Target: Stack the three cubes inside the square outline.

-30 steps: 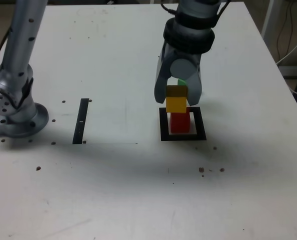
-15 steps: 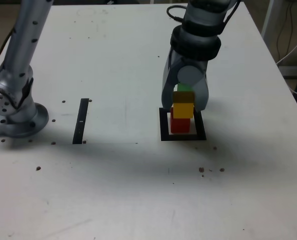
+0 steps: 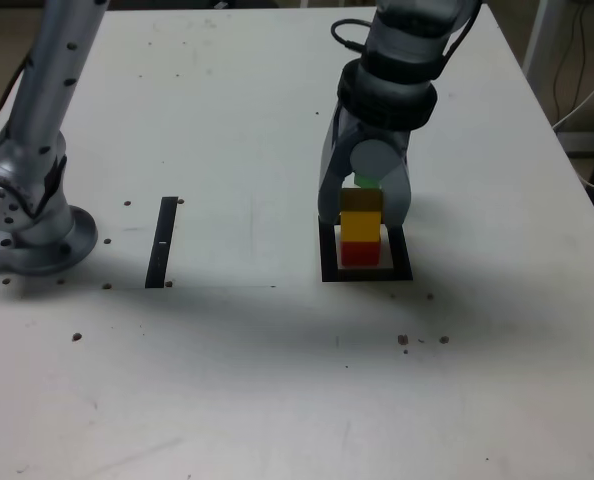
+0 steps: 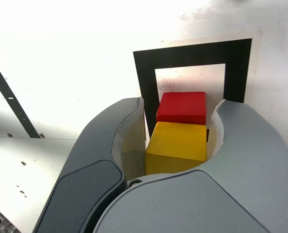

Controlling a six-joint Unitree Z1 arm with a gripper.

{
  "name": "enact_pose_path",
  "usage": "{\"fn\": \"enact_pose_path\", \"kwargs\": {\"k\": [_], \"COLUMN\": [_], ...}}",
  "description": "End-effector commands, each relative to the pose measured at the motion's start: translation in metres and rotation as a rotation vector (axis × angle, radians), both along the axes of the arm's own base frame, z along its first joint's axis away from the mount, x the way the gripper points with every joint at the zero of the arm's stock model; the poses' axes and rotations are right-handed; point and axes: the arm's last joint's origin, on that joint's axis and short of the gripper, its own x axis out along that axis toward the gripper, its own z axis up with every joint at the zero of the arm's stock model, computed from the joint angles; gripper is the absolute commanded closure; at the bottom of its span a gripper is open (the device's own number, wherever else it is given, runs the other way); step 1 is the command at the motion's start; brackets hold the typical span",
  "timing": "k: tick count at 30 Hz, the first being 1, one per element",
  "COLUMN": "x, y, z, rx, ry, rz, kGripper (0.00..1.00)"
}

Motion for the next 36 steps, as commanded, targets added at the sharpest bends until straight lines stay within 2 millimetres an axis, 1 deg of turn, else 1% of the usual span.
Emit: {"fn": "enact_pose_path", "kwargs": {"k": [1,3,4,5,7,14,20,24,27,31,36], "x": [0.000,0.000,0.000,0.000,-0.001,-0.007,-0.018,-0.026,-0.028,-0.026,-0.021], "y": [0.001,0.002,0.002,0.002,0.002,0.005,0.010,0.017,0.025,0.040,0.066], "z": [-0.002,-0.003,-0.003,-0.003,-0.003,0.001,0.019,0.031,0.035,0.035,0.034], "rx": [-0.008,-0.013,-0.014,-0.015,-0.014,-0.001,0.052,0.076,0.079,0.070,0.056], "ry": [-0.003,-0.009,-0.012,-0.015,-0.017,-0.018,-0.035,-0.034,-0.030,-0.025,-0.027], "rz": [0.002,0.001,0.000,0.000,0.000,0.002,-0.005,-0.007,-0.011,-0.025,-0.056], "kGripper": [0.32,0.15,0.09,0.05,0.01,0.01,0.01,0.01,0.01,0.01,0.01]}}
